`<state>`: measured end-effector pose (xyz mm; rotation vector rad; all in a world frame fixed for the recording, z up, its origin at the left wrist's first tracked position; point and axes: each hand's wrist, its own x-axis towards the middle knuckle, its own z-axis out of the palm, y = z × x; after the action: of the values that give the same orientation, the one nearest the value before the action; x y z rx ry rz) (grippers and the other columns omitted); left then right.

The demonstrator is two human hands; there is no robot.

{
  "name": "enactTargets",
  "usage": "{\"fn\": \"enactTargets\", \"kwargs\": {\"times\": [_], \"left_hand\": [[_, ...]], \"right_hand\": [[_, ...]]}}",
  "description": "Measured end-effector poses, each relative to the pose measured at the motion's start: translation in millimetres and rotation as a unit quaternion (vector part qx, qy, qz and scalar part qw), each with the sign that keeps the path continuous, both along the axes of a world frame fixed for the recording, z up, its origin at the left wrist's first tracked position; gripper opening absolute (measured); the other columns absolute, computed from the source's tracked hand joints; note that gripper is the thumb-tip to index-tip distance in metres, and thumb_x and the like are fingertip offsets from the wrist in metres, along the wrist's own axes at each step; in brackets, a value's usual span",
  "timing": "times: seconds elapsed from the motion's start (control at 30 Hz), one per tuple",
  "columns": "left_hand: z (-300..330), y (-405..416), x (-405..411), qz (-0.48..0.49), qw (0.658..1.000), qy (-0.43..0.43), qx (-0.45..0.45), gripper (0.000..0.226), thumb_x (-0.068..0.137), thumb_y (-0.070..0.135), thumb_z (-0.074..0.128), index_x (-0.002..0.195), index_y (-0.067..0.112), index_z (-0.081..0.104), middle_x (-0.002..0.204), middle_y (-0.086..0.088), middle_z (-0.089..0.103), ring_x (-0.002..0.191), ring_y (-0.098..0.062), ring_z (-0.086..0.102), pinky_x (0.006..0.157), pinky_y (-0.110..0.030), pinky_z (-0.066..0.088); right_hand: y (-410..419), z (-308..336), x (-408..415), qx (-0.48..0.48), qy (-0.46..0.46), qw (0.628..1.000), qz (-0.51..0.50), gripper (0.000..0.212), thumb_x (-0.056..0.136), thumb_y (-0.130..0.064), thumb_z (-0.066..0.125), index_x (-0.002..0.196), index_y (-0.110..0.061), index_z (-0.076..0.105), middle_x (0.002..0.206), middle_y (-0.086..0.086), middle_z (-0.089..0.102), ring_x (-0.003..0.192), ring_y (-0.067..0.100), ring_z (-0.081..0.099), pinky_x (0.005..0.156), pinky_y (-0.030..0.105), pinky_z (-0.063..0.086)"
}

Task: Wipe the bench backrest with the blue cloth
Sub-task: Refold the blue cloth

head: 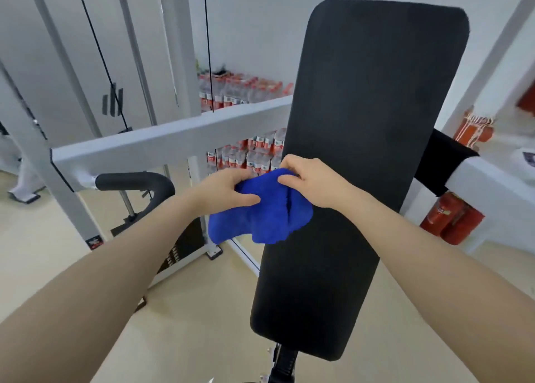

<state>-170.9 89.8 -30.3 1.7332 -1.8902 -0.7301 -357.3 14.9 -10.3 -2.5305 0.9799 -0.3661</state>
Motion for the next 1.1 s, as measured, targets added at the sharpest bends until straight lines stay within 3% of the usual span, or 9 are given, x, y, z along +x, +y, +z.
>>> {"fn": "enactTargets", "kwargs": {"times": [0.2, 0.4, 0.53, 0.6, 0.7, 0.77, 0.83, 0.97, 1.1], "left_hand": [[37, -14, 40, 0.06, 0.992, -0.107, 0.035, 0.021, 0.088, 0.033, 0.056, 0.104, 0.02, 0.06, 0.1, 0.001, 0.065, 0.09, -0.02, 0.06, 0.079, -0.031, 0.045], [81, -10, 128, 0.134, 0.989, -0.053, 0.04, 0.019, 0.087, 0.031, 0.058, 0.097, 0.015, 0.063, 0.093, -0.004, 0.066, 0.09, -0.023, 0.061, 0.081, -0.037, 0.047], [103, -33, 184, 0.181, 0.98, 0.019, -0.075, 0.018, 0.09, 0.014, 0.049, 0.102, 0.016, 0.062, 0.092, 0.0, 0.062, 0.085, -0.017, 0.057, 0.068, -0.027, 0.043], [114, -53, 210, 0.19, 0.976, -0.053, -0.09, 0.028, 0.089, 0.009, 0.041, 0.104, 0.019, 0.062, 0.102, -0.002, 0.061, 0.095, -0.021, 0.053, 0.078, -0.03, 0.039], [129, -79, 237, 0.175, 0.919, -0.318, -0.155, 0.032, 0.09, 0.015, 0.037, 0.111, 0.017, 0.06, 0.111, -0.006, 0.058, 0.101, -0.024, 0.049, 0.087, -0.034, 0.034], [122, -94, 250, 0.165, 0.852, -0.461, -0.185, 0.038, 0.089, 0.015, 0.04, 0.126, 0.018, 0.048, 0.124, -0.008, 0.049, 0.117, -0.026, 0.041, 0.1, -0.04, 0.024], [96, -104, 251, 0.198, 0.838, -0.481, -0.166, 0.061, 0.085, 0.008, 0.046, 0.142, 0.017, 0.024, 0.142, -0.01, 0.03, 0.133, -0.029, 0.023, 0.111, -0.047, 0.011], [39, -103, 229, 0.151, 0.945, -0.291, -0.004, 0.048, 0.094, 0.033, 0.041, 0.134, 0.007, 0.036, 0.135, -0.017, 0.04, 0.119, -0.032, 0.042, 0.096, -0.042, 0.037], [5, -88, 224, 0.092, 0.924, -0.37, 0.003, 0.079, 0.084, 0.051, 0.054, 0.144, 0.015, 0.018, 0.14, -0.012, 0.037, 0.122, -0.031, 0.042, 0.096, -0.043, 0.041]], "right_hand": [[-27, 27, 26, -0.019, -0.06, 0.997, -0.042, 0.017, 0.1, -0.019, 0.038, 0.096, -0.019, 0.054, 0.092, -0.003, 0.059, 0.082, 0.014, 0.054, 0.068, 0.026, 0.043], [-44, 53, 81, 0.204, -0.175, 0.957, -0.112, 0.019, 0.097, -0.019, 0.044, 0.085, -0.012, 0.057, 0.078, 0.008, 0.056, 0.07, 0.017, 0.049, 0.063, 0.028, 0.039], [-44, 46, 146, 0.383, -0.276, 0.867, -0.158, 0.02, 0.093, -0.015, 0.048, 0.074, -0.012, 0.054, 0.072, 0.007, 0.06, 0.065, 0.02, 0.055, 0.064, 0.03, 0.043], [-42, 36, 178, 0.452, -0.304, 0.82, -0.174, 0.021, 0.091, -0.014, 0.049, 0.072, -0.01, 0.057, 0.068, 0.007, 0.063, 0.065, 0.021, 0.057, 0.064, 0.03, 0.045], [-37, 30, 222, 0.5, -0.349, 0.77, -0.188, 0.019, 0.089, -0.011, 0.049, 0.072, -0.008, 0.059, 0.068, 0.008, 0.062, 0.065, 0.022, 0.057, 0.063, 0.029, 0.045], [-44, 21, 247, 0.447, -0.346, 0.793, -0.226, 0.022, 0.089, -0.006, 0.042, 0.069, -0.01, 0.049, 0.065, 0.008, 0.051, 0.059, 0.02, 0.046, 0.055, 0.026, 0.038], [-56, 5, 261, 0.343, -0.27, 0.856, -0.277, 0.021, 0.091, -0.003, 0.037, 0.072, -0.009, 0.044, 0.072, 0.009, 0.044, 0.063, 0.022, 0.043, 0.057, 0.032, 0.045], [-57, -21, 265, 0.139, -0.126, 0.952, -0.243, 0.039, 0.092, -0.001, 0.04, 0.13, -0.008, 0.044, 0.128, 0.013, 0.047, 0.114, 0.031, 0.05, 0.095, 0.046, 0.045], [-31, -27, 269, 0.078, -0.058, 0.985, -0.14, 0.037, 0.096, -0.009, 0.04, 0.132, -0.014, 0.047, 0.137, 0.007, 0.043, 0.119, 0.022, 0.047, 0.099, 0.033, 0.039]]}}
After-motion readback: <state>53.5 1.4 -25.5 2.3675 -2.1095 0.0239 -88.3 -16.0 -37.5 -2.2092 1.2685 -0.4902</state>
